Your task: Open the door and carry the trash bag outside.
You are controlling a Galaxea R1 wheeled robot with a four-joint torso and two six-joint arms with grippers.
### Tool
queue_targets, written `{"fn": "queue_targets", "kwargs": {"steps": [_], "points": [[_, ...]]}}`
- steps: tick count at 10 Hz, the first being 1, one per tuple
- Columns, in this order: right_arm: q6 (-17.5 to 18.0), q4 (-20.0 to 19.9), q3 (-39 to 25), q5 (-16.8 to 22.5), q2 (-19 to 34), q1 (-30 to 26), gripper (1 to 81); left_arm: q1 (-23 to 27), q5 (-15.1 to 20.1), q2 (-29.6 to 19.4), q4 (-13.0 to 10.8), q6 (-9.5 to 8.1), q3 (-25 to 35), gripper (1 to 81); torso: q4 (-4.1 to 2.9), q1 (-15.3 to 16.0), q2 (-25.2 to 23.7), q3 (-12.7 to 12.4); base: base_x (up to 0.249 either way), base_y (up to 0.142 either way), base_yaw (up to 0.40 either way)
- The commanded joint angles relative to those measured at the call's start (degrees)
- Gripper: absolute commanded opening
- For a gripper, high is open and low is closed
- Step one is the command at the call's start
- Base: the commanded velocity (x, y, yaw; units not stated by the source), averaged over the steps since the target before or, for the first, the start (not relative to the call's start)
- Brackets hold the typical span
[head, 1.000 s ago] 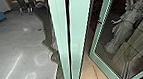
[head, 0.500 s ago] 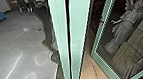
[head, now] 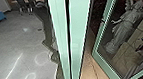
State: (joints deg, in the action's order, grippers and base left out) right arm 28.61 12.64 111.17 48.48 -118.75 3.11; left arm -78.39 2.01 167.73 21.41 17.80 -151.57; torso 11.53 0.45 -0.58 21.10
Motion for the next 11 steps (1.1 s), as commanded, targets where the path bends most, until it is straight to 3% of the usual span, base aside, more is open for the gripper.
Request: {"fn": "queue_targets", "kwargs": {"steps": [1,2,4,5,6,7,9,10,11], "points": [[0.30,-10.27,-6.65,-0.49,2.87,1.05,81.1,0.91,4.76,-0.20,0.21,0.13,0.48,1.0,0.00,0.00,0.00,0.00,0.000,0.000,0.000],[0.57,-10.62,-10.96,-2.32,4.36,3.96,81.1,0.91,4.67,-0.20,0.04,0.13,0.48,1.0,0.00,0.00,0.00,0.00,0.000,0.000,0.000],[2.15,-12.11,-19.42,-10.42,8.15,11.51,81.1,0.91,4.67,-0.11,-0.05,0.13,0.48,1.0,0.00,0.00,0.00,0.00,0.000,0.000,0.000],[3.38,-11.86,-21.26,-13.58,8.41,14.68,81.1,0.99,4.67,-0.11,-0.14,0.22,0.48,1.0,-5.61,0.00,0.00,0.00,0.000,0.000,0.000],[3.90,-11.93,-21.53,-14.99,8.24,17.32,81.1,0.99,4.67,-0.11,-0.14,0.22,0.48,1.0,-5.98,0.00,0.00,0.00,0.000,0.000,0.000],[3.91,-12.11,-21.62,-16.93,8.15,20.66,81.1,0.91,4.67,-0.20,-0.14,0.31,0.48,1.0,-1.38,0.00,0.00,0.00,0.000,0.000,0.000],[4.95,-12.29,-21.70,-22.06,7.98,28.90,81.1,0.99,4.67,-0.20,-0.23,0.31,0.31,1.0,-4.42,0.00,0.00,0.00,0.000,0.000,0.000],[5.23,-12.03,-21.62,-26.65,7.36,34.54,81.1,0.99,4.67,-0.20,-0.23,0.40,0.22,1.0,-5.29,0.00,0.00,-1.20,0.000,0.000,0.000],[5.14,-11.59,-21.18,-29.65,6.49,39.20,81.1,0.99,4.67,-0.37,-0.31,0.40,0.22,1.0,-5.42,0.00,0.00,-3.30,0.000,0.000,0.000]]}}
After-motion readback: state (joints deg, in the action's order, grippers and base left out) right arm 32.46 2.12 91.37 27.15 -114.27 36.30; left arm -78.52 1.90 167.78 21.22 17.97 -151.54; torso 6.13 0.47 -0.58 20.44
